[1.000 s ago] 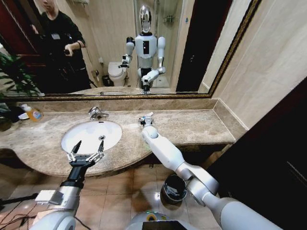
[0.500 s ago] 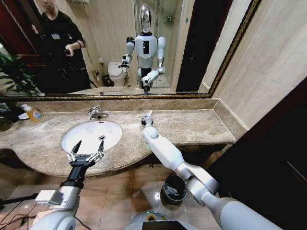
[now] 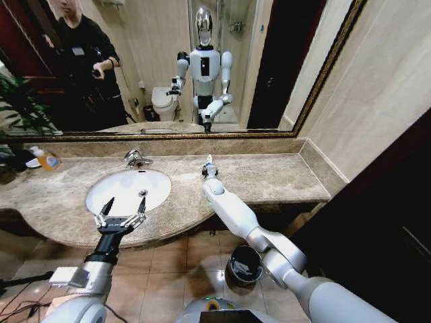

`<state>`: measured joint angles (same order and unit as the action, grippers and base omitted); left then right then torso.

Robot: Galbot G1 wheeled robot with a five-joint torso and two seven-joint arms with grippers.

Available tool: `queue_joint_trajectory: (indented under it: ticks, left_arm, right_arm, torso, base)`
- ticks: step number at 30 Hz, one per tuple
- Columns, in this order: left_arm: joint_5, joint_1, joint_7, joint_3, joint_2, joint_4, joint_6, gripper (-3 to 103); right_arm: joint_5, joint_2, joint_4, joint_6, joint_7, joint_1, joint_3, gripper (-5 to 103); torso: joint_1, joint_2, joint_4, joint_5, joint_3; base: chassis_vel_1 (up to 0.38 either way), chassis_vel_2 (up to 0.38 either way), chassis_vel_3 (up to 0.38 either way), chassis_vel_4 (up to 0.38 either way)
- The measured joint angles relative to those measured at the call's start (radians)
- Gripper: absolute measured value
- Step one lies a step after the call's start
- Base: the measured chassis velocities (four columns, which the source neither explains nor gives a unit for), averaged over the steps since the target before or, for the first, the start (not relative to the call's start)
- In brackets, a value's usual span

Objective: Pick up the trash from the sink and place it in the trash bin.

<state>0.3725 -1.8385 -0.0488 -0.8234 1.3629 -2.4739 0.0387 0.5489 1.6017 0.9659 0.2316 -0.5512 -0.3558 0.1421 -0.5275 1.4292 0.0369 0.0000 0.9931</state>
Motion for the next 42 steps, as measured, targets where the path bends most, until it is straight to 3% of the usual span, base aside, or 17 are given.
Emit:
queue_joint_trajectory:
  ticks: [5, 13, 15, 16, 18, 19, 22, 24, 26, 27, 29, 30, 32, 40, 41, 42]
  left_arm:
    - [0.0, 0.0, 0.0, 0.0, 0.0, 0.0, 0.0, 100]
    - [0.0, 0.0, 0.0, 0.0, 0.0, 0.0, 0.0, 100]
    - [0.0, 0.0, 0.0, 0.0, 0.0, 0.0, 0.0, 100]
    - [0.0, 0.0, 0.0, 0.0, 0.0, 0.0, 0.0, 100]
    - [0.0, 0.0, 0.0, 0.0, 0.0, 0.0, 0.0, 100]
    - [0.0, 0.0, 0.0, 0.0, 0.0, 0.0, 0.0, 100]
    - [0.0, 0.0, 0.0, 0.0, 0.0, 0.0, 0.0, 100]
    - [0.0, 0.0, 0.0, 0.0, 0.0, 0.0, 0.0, 100]
    - [0.0, 0.0, 0.0, 0.0, 0.0, 0.0, 0.0, 100]
    - [0.0, 0.0, 0.0, 0.0, 0.0, 0.0, 0.0, 100]
    - [0.0, 0.0, 0.0, 0.0, 0.0, 0.0, 0.0, 100]
    - [0.0, 0.0, 0.0, 0.0, 0.0, 0.0, 0.0, 100]
    - [0.0, 0.0, 0.0, 0.0, 0.0, 0.0, 0.0, 100]
    - [0.0, 0.0, 0.0, 0.0, 0.0, 0.0, 0.0, 100]
    - [0.0, 0.0, 0.0, 0.0, 0.0, 0.0, 0.0, 100]
    - [0.0, 0.0, 0.0, 0.0, 0.0, 0.0, 0.0, 100]
  right_arm:
    - [-0.002, -0.031, 0.065, 0.0, -0.009, -0.032, 0.0, 28]
    - [-0.002, -0.109, 0.229, 0.004, -0.028, -0.103, 0.01, 28]
    - [-0.002, -0.196, 0.361, 0.003, -0.024, -0.162, 0.017, 28]
    - [-0.002, -0.196, 0.361, 0.003, -0.024, -0.162, 0.017, 28]
    - [0.011, -0.315, 0.538, 0.006, 0.003, -0.247, 0.012, 28]
    - [0.011, -0.315, 0.538, 0.006, 0.003, -0.247, 0.012, 28]
    - [0.033, -0.434, 0.748, 0.015, 0.03, -0.382, -0.045, 28]
    - [0.043, -0.465, 0.809, 0.017, 0.039, -0.434, -0.073, 28]
    - [0.061, -0.551, 0.965, 0.02, 0.081, -0.589, -0.168, 28]
    - [0.061, -0.551, 0.965, 0.02, 0.081, -0.589, -0.168, 28]
    - [0.06, -0.652, 1.085, 0.01, 0.164, -0.731, -0.247, 28]
    - [0.06, -0.652, 1.085, 0.01, 0.164, -0.731, -0.247, 28]
    - [0.05, -0.707, 1.15, -0.006, 0.236, -0.841, -0.312, 28]
    - [0.02, -0.693, 1.175, -0.095, 0.383, -1.062, -0.468, 28]
    - [0.001, -0.666, 1.133, -0.147, 0.478, -1.119, -0.543, 28]
    - [0.001, -0.666, 1.133, -0.147, 0.478, -1.119, -0.543, 28]
  torso:
    - [0.0, 0.0, -0.0001, 0.0, 0.0]
    - [0.0, 0.0, 0.0001, 0.0002, 0.0]
    - [0.0, 0.0, 0.0001, 0.0004, 0.0]
    - [0.0, 0.0, 0.0001, 0.0004, 0.0]
    - [0.0, 0.0, -0.0001, 0.0004, 0.0]
    - [0.0, 0.0, -0.0001, 0.0004, 0.0]
    - [0.0, 0.0, -0.0001, 0.0004, 0.0]
    - [0.0, 0.0, -0.0001, 0.0006, 0.0]
    - [0.0, 0.0, -0.0002, 0.0007, 0.0]
    - [0.0, 0.0, -0.0002, 0.0007, 0.0]
    - [0.0, 0.0, -0.0007, 0.0001, 0.0]
    - [0.0, 0.0, -0.0007, 0.0001, 0.0]
    - [0.0, 0.0, -0.0001, 0.0002, 0.0]
    - [0.0, 0.0, 0.0, 0.0004, 0.0]
    - [0.0, 0.0, 0.0001, 0.0004, 0.0]
    - [0.0, 0.0, 0.0001, 0.0004, 0.0]
  base:
    - [0.0, 0.0, 0.0, 0.0]
    - [0.0, 0.0, 0.0, 0.0]
    - [0.0, 0.0, 0.0, 0.0]
    - [0.0, 0.0, 0.0, 0.0]
    - [0.0, 0.0, 0.0, 0.0]
    - [0.0, 0.0, 0.0, 0.0]
    - [0.0, 0.0, 0.0, 0.0]
    - [0.0, 0.0, 0.0, 0.0]
    - [0.0, 0.0, 0.0, 0.0]
    - [0.0, 0.0, 0.0, 0.0]
    - [0.0, 0.0, 0.0, 0.0]
    - [0.0, 0.0, 0.0, 0.0]
    - [0.0, 0.0, 0.0, 0.0]
    - [0.0, 0.0, 0.0, 0.0]
    - [0.0, 0.0, 0.0, 0.0]
    - [0.0, 0.0, 0.0, 0.0]
